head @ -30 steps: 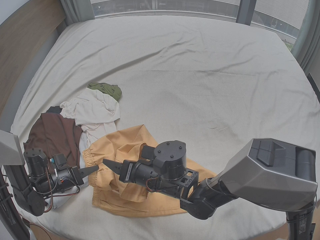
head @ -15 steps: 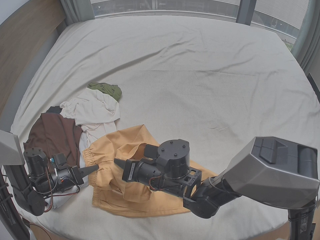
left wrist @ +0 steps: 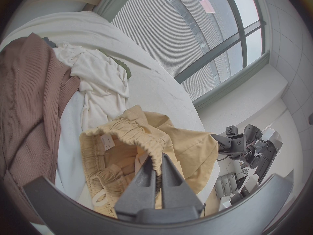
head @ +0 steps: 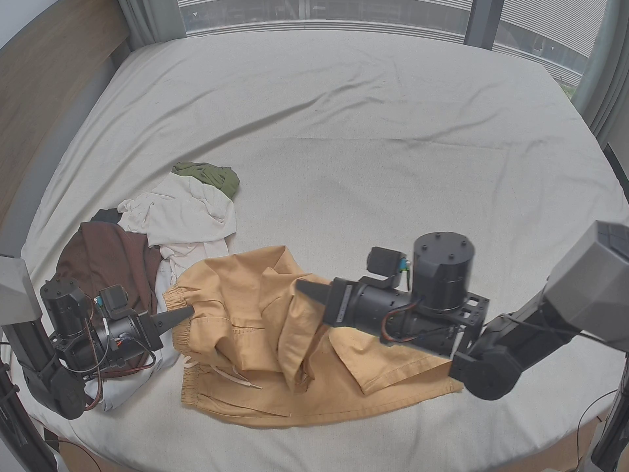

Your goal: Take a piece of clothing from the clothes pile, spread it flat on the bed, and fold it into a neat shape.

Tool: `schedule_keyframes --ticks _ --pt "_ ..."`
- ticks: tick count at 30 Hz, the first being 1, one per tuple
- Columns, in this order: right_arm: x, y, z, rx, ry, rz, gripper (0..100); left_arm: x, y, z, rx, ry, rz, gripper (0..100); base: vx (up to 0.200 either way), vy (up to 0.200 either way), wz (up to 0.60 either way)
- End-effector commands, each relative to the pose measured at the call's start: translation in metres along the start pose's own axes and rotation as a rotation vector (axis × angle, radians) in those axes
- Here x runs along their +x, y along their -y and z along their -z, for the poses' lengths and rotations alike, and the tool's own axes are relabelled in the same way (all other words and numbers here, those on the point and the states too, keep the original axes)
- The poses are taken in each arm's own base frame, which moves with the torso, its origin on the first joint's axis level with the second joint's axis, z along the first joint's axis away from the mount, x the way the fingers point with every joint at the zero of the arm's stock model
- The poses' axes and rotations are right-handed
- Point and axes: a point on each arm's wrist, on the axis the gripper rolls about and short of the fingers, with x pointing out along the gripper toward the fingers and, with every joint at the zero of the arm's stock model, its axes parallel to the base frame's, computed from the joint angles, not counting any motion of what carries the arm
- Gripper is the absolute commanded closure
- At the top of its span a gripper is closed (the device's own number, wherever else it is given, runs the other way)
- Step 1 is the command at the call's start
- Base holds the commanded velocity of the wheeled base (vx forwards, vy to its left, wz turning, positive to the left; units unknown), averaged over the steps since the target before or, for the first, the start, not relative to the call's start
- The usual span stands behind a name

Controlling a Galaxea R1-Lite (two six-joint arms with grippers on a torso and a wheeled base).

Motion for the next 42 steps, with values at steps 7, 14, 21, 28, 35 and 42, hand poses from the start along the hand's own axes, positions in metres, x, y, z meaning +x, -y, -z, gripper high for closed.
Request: schedule_keyframes --ticks 7,14,21,28,35,42 --pt "-0.073 0.022 -0.036 -0.034 0.139 -0.055 100 -0.004 0.026 -0.019 0.086 0.074 0.079 100 0.0 0.0 0.0" --pt "-0.103 0.042 -0.022 -0.034 0.119 -0.088 100 -0.003 0.034 -0.021 0.104 0.081 0.105 100 0.0 0.0 0.0" --pt "-0.119 0.056 -0.018 -0.021 0.099 -0.074 100 -0.003 0.031 -0.02 0.109 0.078 0.096 100 0.0 0.0 0.0" --pt "-0.125 0.063 -0.03 -0.034 0.133 -0.066 100 -0.004 0.031 -0.018 0.142 0.074 0.093 100 0.0 0.0 0.0" --pt "-0.125 0.063 -0.036 -0.06 0.157 -0.07 100 -0.001 0.032 -0.025 0.162 0.097 0.105 100 0.0 0.0 0.0" --pt "-0.126 0.066 -0.043 -0.118 0.186 -0.059 100 0.001 0.031 -0.034 0.185 0.128 0.108 100 0.0 0.0 0.0"
